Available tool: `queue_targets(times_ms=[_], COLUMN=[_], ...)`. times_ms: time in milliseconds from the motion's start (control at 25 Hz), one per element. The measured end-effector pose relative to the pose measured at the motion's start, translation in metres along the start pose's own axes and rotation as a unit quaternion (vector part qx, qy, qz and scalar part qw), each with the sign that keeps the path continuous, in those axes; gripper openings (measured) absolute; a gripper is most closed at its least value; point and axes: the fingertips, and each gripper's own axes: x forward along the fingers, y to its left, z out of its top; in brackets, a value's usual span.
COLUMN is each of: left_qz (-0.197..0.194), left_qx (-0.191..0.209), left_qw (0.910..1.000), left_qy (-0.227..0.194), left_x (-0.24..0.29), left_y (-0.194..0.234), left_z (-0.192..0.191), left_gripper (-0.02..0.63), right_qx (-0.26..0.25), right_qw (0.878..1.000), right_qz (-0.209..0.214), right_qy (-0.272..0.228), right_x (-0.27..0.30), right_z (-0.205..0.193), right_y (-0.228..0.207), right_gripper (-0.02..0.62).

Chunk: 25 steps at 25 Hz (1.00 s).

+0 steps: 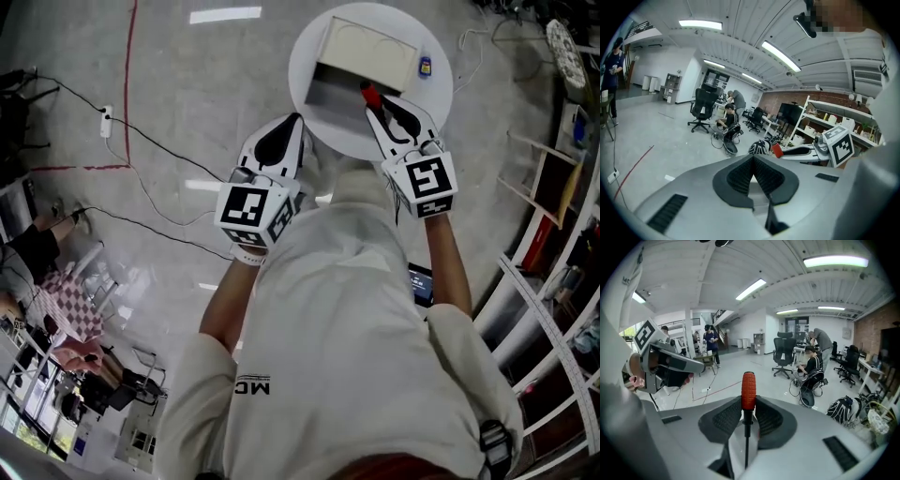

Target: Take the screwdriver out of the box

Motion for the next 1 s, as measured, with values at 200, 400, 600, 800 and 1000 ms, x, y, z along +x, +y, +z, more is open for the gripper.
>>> queue_targets(times_ms=[200, 400, 600, 800, 1000], left_qz=[-0.017, -0.029, -0.039, -0.043, -0.055], left_qx=[0.026, 0.055, 0.071, 0.088, 0.092], left_qw=[0.9989, 0.9958, 0.9924, 0.9899, 0.9883], left_qy=[-0.036, -0.067, -0.093, -0.102, -0.109], left_x=[-0.017, -0.031, -0.045, -0.062, -0.063], left_y=[-0.010, -0.018, -0.025, -0.024, -0.033], left_z=[0.041, 0.074, 0.091, 0.100, 0.103], left_gripper=[0.006, 0.006, 0.006, 0.006, 0.006], right_qx=[0.007, 0.017, 0.026, 0.028, 0.044], right_qw=[0.998, 0.993, 0.984, 0.978, 0.969], right_qz=[-0.033, -0.065, -0.095, -0.115, -0.145], right_qy=[-0.043, -0.095, -0.146, -0.173, -0.194], right_x=[-0.029, -0.067, -0.104, -0.125, -0.150], right_z=[0.033, 0.061, 0.080, 0.089, 0.081], right_y=[-0.005, -0.010, -0.013, -0.003, -0.005], right_gripper=[0.146, 0.146, 0.146, 0.146, 0.146])
